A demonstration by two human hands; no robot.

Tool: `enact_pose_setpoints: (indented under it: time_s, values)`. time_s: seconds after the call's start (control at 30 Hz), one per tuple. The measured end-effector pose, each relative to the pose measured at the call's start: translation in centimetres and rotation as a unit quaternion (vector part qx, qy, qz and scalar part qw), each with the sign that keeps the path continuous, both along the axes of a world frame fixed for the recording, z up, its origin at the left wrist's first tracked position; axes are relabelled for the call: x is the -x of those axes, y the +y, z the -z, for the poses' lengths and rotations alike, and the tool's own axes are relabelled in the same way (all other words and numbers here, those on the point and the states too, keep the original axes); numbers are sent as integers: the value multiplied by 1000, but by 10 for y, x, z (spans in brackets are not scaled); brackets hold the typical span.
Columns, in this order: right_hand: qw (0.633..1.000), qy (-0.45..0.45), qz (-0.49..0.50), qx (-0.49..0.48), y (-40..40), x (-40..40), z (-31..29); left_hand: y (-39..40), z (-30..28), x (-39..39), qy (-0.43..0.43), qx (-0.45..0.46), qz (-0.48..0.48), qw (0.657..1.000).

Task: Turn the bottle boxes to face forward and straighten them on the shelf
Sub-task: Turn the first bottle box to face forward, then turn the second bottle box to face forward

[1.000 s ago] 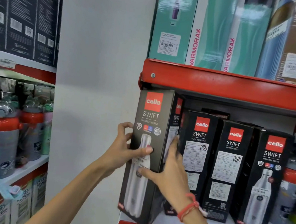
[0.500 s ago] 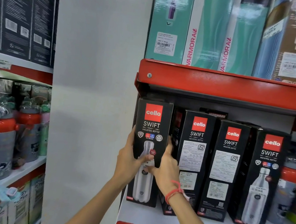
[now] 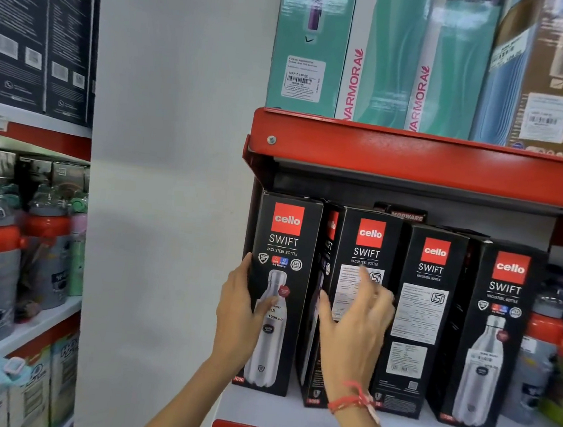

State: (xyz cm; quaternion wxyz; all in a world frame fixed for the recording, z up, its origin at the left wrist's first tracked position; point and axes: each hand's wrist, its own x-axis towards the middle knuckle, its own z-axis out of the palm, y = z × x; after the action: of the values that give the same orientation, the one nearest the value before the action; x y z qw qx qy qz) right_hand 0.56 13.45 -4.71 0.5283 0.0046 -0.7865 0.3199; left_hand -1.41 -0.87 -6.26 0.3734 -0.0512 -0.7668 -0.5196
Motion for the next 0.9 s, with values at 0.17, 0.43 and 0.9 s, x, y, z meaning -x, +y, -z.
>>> enact_pose_setpoints:
  time_s: [0.17, 0.43, 0.9]
  values:
    - [983, -181, 35, 15, 3, 2, -2, 19, -12, -16, 108, 61, -90, 988]
    - [983, -139, -109, 48, 34, -9, 1, 39, -19, -34, 74, 51, 20, 996]
    - [866, -164, -473, 2, 134, -34, -33, 58, -36, -65, -90, 69, 281, 953]
